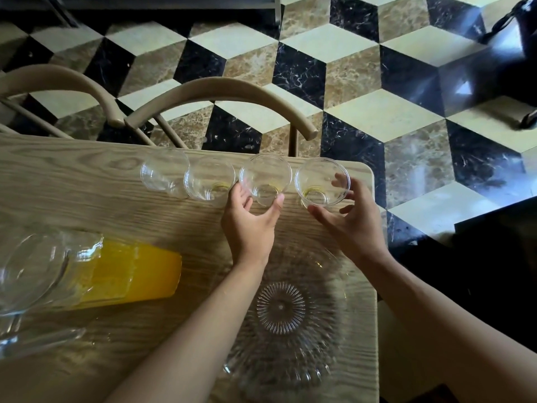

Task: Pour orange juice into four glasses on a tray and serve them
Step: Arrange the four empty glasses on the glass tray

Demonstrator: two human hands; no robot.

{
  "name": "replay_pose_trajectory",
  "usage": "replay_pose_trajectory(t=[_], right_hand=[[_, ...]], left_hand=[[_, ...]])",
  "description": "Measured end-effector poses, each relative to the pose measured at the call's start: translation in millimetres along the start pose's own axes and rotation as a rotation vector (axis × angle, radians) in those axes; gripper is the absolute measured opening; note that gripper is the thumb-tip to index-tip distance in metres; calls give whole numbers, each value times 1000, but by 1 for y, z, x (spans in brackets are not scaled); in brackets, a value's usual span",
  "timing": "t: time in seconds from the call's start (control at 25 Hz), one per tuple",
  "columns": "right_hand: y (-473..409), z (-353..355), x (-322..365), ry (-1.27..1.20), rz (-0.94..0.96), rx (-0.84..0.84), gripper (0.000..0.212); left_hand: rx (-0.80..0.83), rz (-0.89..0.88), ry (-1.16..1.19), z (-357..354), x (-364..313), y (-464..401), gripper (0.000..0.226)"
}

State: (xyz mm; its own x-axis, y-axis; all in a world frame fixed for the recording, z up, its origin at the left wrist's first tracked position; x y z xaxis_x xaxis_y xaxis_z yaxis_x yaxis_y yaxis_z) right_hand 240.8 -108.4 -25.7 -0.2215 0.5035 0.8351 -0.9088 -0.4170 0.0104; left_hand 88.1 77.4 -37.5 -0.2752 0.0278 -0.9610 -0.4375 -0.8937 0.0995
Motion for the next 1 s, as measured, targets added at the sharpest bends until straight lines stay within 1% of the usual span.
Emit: replay_pose_trajectory(t=[0.2,0.4,0.56,0.72,0.88,1.0], right_hand=[[17,17,6,-45,-19,-49,68],[60,37,13,-86,-24,-100,68],[100,37,17,-35,-7,-67,74],[133,23,13,-15,-17,-10,77],[147,15,4,-7,-36,16,76],[148,13,0,12,-45,5,74]], left_hand=[[8,-31,-18,16,-9,13,79],[64,-56,2,41,-17,51,83],[81,-34,22,70,-13,79,89],[124,-7,29,94,8,94,103],[167,15,19,99,19,97,104],[195,26,6,98,25,98,103]])
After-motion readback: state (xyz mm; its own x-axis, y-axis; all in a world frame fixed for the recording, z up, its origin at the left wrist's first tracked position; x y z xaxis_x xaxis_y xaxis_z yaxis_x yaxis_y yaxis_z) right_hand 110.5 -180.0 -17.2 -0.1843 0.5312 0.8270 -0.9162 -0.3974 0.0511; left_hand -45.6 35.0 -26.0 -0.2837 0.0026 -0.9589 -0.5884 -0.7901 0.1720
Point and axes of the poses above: each hand's wrist, its own y-axis away from the middle knuckle, its own z-axis out of the back of the hand, x = y × z, the point moved 10 cm from there along -y, towards the middle knuckle, and after that the axes turned 5 degrees about y, right-handed, at the moved point
